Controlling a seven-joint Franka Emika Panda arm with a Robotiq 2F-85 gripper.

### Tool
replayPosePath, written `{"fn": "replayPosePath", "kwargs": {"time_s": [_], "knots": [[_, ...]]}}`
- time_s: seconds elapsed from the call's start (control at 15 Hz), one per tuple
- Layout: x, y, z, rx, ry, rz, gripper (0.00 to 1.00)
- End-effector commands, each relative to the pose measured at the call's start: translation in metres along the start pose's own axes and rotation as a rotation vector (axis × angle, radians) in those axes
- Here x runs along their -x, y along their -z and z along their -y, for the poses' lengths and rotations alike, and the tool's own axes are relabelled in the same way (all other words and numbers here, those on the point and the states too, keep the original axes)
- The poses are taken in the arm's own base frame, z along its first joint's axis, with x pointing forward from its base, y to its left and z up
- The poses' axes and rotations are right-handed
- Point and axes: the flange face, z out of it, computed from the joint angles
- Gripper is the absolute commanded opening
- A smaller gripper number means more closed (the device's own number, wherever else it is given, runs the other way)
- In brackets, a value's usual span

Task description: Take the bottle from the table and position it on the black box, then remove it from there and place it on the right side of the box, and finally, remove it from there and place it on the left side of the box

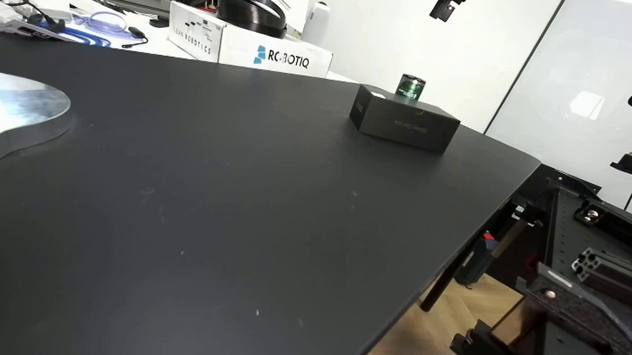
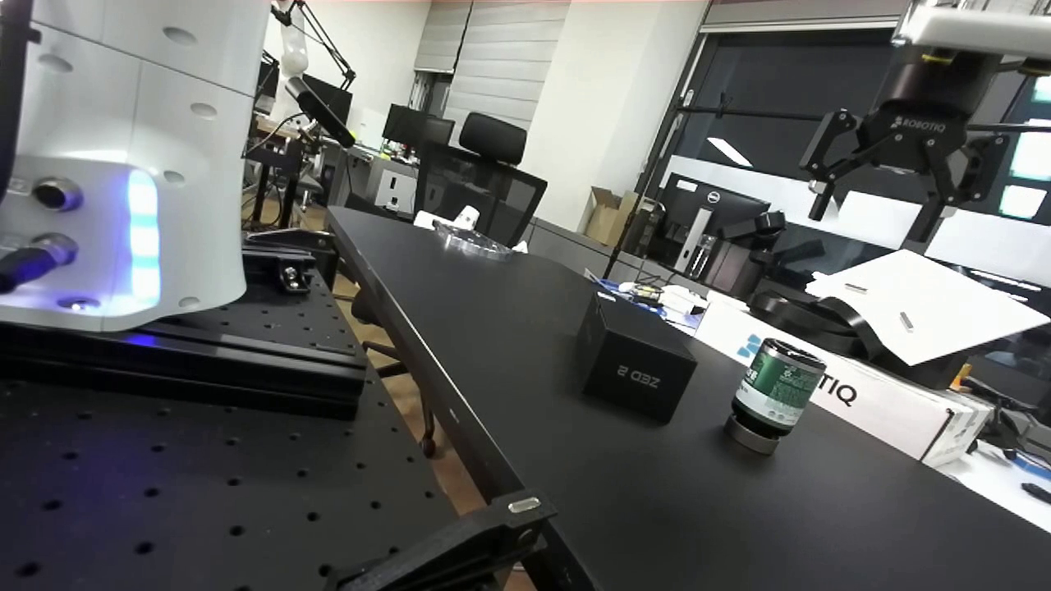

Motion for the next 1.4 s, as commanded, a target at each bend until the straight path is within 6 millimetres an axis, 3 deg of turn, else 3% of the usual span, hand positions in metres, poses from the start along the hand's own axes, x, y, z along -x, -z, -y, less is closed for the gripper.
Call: {"fn": "replayPosePath", "kwargs": {"time_s": [0.0, 0.2, 0.8, 1.0, 1.33], "knots": [[0.002, 0.015, 0.009, 0.009, -0.024, 0.013, 1.00], [0.004, -0.004, 0.009, 0.001, -0.032, 0.020, 1.00], [0.014, -0.107, 0.010, -0.052, -0.047, 0.091, 1.00], [0.015, -0.127, 0.011, -0.060, -0.042, 0.100, 1.00], [0.014, -0.143, 0.010, -0.063, -0.033, 0.104, 1.00]]}}
